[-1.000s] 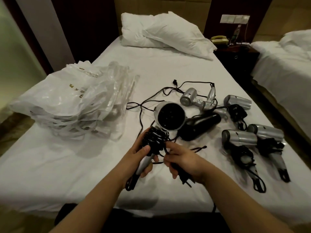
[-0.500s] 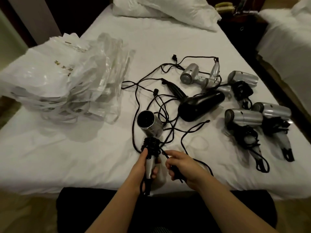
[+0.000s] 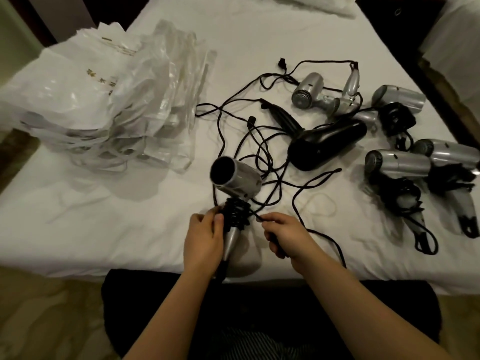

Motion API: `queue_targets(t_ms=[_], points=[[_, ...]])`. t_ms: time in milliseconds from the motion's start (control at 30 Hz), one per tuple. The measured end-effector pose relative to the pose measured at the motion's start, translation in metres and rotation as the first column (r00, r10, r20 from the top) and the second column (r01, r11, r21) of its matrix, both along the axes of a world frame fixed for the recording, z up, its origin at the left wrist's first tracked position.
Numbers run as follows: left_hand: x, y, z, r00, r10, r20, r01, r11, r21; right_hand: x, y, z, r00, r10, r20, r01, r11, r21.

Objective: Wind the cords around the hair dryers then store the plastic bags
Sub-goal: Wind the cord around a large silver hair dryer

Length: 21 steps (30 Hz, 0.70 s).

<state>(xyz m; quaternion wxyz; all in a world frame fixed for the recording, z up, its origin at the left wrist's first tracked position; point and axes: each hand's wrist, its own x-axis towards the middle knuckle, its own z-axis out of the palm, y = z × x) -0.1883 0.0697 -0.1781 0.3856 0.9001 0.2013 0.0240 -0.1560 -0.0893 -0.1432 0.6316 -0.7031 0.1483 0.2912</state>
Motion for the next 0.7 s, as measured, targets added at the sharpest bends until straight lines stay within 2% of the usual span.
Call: queue_targets(t_ms=[100,233,300,533,633,700], points=[[0.003,0.014,-0.005,0.999,-0.009,0.050,0.013,0.998,-0.063,0.005,0.010,-0.004,1.000,0.026,-0.014,-0.026,0.999,-0.025],[0.010,0.028,-0.005,0.996,0.084,-0.024,-0.087,0.943,-0.321,0.008,0.026,-0.006,0.993,0.115,-0.019,-0.116,0.992,-0.046],[0.012,0.031,-0.003,0.996,0.081,-0.025,-0.085,0.929,-0.360,0.009,0.031,-0.005,0.990,0.143,-0.014,-0.144,0.987,-0.067],[0.015,0.026,0.003,0.993,0.107,0.052,-0.096,0.979,-0.178,0.016,0.030,-0.009,0.992,0.119,-0.043,-0.121,0.991,-0.062],[0.019,0.023,0.014,0.987,0.036,0.159,-0.007,0.984,-0.179,0.020,0.030,-0.007,0.992,0.126,-0.010,-0.126,0.990,-0.068],[0.021,0.022,0.015,0.977,-0.033,0.210,0.060,0.991,-0.121,0.022,0.030,-0.005,0.988,0.155,0.008,-0.153,0.983,-0.098]])
